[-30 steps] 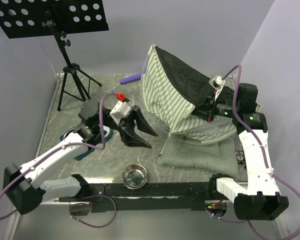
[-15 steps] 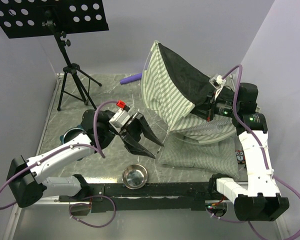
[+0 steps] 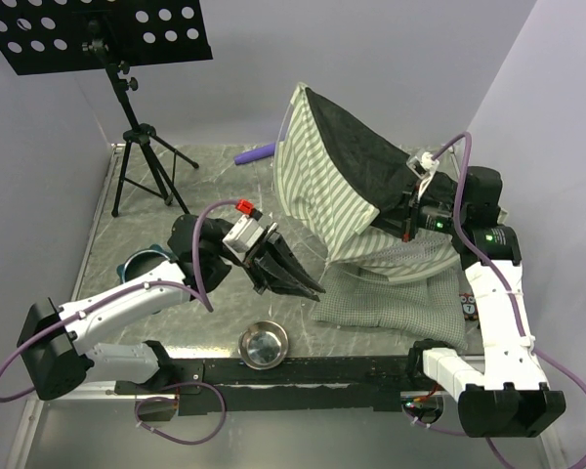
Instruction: Set up the pet tent
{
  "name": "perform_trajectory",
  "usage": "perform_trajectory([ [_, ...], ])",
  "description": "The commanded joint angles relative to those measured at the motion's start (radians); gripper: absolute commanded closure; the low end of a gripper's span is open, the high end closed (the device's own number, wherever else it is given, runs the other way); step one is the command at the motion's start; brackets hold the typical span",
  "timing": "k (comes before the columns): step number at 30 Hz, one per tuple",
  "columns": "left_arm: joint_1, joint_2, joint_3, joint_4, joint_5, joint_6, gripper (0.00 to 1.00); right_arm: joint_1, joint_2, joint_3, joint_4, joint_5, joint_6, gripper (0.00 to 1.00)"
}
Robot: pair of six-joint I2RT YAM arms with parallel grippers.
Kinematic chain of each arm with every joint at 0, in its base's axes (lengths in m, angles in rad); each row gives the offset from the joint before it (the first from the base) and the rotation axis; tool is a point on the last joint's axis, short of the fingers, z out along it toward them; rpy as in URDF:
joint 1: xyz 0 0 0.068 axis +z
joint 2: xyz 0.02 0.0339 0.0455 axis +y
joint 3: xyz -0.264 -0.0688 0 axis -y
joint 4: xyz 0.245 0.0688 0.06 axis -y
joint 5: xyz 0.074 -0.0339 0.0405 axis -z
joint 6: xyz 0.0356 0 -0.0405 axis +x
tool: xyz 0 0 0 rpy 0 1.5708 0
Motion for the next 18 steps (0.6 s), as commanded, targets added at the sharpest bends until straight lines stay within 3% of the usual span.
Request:
perform_trajectory([
  [1,-0.007,0.007,0.031,0.004,-0.026,-0.003,0.95,0.014,-0.026,0.004,0.065,-0.021,0.015,1.00],
  [3,-0.007,0.013,0.039,-0.028,-0.053,-0.016,0.99,0.021,-0.020,0.015,0.071,-0.019,0.022,1.00],
  [8,-0.007,0.062,0.169,-0.577,-0.144,0.131,0.99,0.064,-0.021,0.038,0.141,-0.024,0.106,1.00],
  [11,0.007,0.126,0.229,-0.744,-0.158,0.133,0.99,0.077,-0.024,0.049,0.163,-0.030,0.139,1.00],
  [15,0.068,0.210,0.226,-0.725,-0.116,-0.027,0.99,0.078,-0.032,0.051,0.186,-0.034,0.174,1.00],
  [18,0.098,0.260,0.234,-0.752,-0.092,-0.065,0.99,0.078,-0.046,0.044,0.218,-0.036,0.244,1.00],
])
